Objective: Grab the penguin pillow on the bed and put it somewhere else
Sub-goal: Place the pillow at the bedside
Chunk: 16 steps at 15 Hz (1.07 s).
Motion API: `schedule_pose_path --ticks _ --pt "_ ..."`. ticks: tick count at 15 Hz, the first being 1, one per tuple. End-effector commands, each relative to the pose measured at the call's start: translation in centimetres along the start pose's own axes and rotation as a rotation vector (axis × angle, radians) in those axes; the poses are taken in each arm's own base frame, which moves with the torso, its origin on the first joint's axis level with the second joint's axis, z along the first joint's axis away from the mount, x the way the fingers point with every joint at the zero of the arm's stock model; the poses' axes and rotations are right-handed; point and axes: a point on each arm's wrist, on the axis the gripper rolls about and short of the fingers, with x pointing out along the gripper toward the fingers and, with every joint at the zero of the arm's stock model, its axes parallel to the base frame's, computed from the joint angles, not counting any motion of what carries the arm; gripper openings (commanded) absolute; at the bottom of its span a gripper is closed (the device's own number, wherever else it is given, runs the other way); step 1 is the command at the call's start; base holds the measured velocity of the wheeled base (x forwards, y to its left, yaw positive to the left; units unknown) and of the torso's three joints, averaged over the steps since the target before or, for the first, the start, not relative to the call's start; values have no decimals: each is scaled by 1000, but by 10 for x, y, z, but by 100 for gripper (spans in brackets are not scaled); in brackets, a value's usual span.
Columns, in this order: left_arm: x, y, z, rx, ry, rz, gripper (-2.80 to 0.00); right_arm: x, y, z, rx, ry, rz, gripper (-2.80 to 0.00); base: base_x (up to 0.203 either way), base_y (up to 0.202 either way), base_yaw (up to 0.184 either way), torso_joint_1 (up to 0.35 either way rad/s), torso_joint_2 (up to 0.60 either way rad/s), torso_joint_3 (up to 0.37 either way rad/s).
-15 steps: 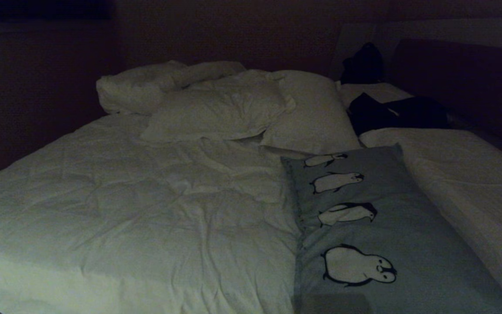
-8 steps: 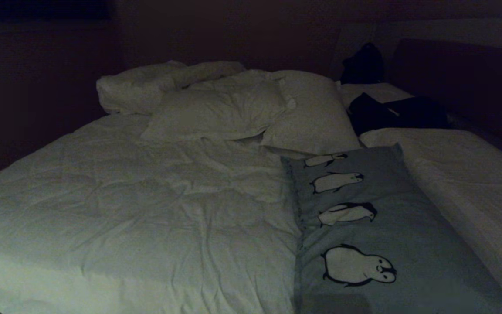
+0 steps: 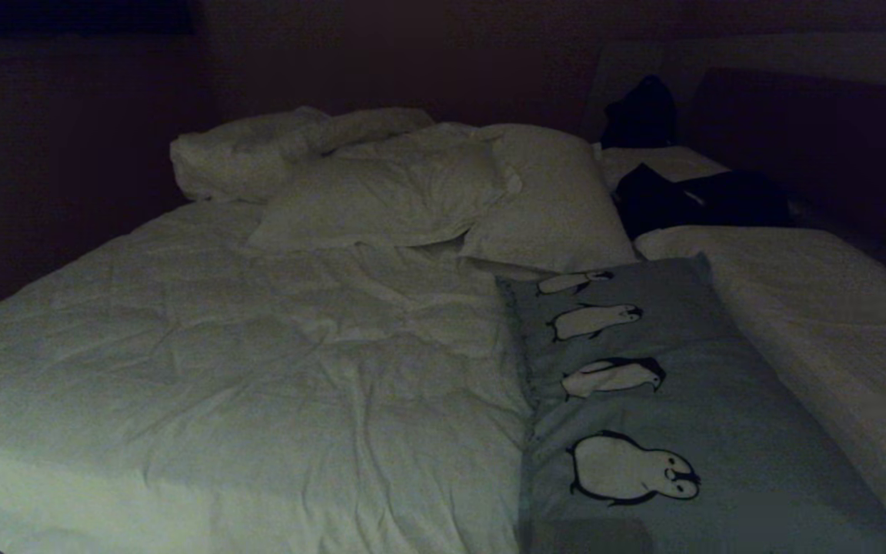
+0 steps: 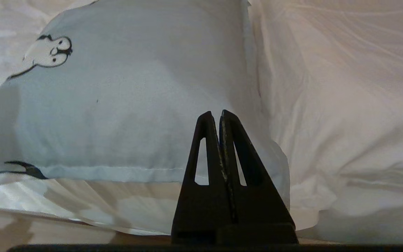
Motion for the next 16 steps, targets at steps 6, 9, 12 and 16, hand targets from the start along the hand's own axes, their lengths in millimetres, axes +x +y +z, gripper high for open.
schedule_pose_path --ticks 6,9,12,16 --pt "0 0 -1 1 0 0 -280 -1 0 4 -90 -15 15 -280 0 0 0 0 0 0" --pt "0 0 0 1 0 -1 -280 -1 0 9 -95 -18 18 -280 0 0 0 0 0 0" --pt "0 0 0 1 1 1 -280 -12 0 46 -79 -115 27 -280 0 0 0 0 0 0" --pt "0 0 -1 1 0 1 -280 5 -4 101 -70 -46 -43 -280 0 0 0 0 0 0"
